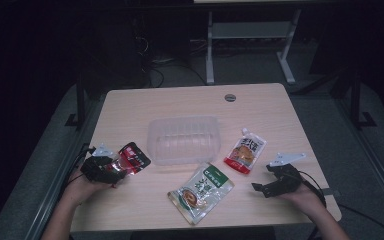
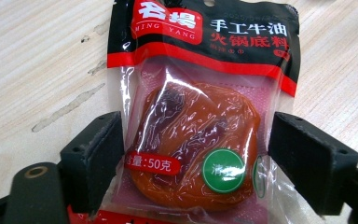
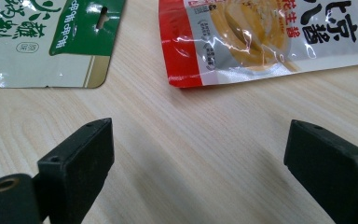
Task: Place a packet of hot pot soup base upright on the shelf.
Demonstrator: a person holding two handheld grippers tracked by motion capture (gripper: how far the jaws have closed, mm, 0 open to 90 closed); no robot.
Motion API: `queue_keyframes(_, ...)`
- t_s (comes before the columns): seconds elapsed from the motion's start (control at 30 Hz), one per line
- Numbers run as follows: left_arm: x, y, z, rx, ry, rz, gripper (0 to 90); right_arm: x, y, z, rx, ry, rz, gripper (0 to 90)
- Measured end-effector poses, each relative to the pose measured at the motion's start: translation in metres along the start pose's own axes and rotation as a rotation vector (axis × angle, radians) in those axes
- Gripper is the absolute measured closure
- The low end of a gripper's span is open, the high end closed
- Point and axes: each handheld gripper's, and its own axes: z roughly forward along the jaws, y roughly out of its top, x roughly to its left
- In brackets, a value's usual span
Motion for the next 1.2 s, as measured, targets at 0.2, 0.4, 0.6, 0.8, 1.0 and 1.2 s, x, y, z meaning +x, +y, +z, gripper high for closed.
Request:
queue_keyframes(0.2,-0.003,-0.001,-0.001,-0.009,0.016,0.013,23.5,0.000,0.000,-0.001,0.002,-0.002,0.002,7.7)
queue_keyframes(0.4,-0.003,-0.002,-0.002,-0.015,0.026,-0.002,29.5,0.000,-0.001,-0.001,0.003,0.002,-0.001,7.7)
queue_keyframes(0.6,-0.002,-0.003,-0.006,-0.032,0.027,-0.045,37.3,-0.001,-0.001,-0.001,0.006,0.001,0.004,7.8)
queue_keyframes(0.8,-0.001,-0.001,-0.008,-0.008,0.034,-0.053,38.4,-0.001,-0.001,-0.002,0.005,0.001,0.008,7.9)
queue_keyframes(1.0,0.000,0.000,-0.010,-0.004,0.009,-0.077,39.4,-0.001,-0.001,-0.002,0.005,0.001,0.019,7.9)
queue_keyframes(1.2,0.003,-0.001,-0.012,-0.007,-0.013,-0.102,40.1,-0.002,-0.001,-0.003,0.002,0.001,0.020,7.9)
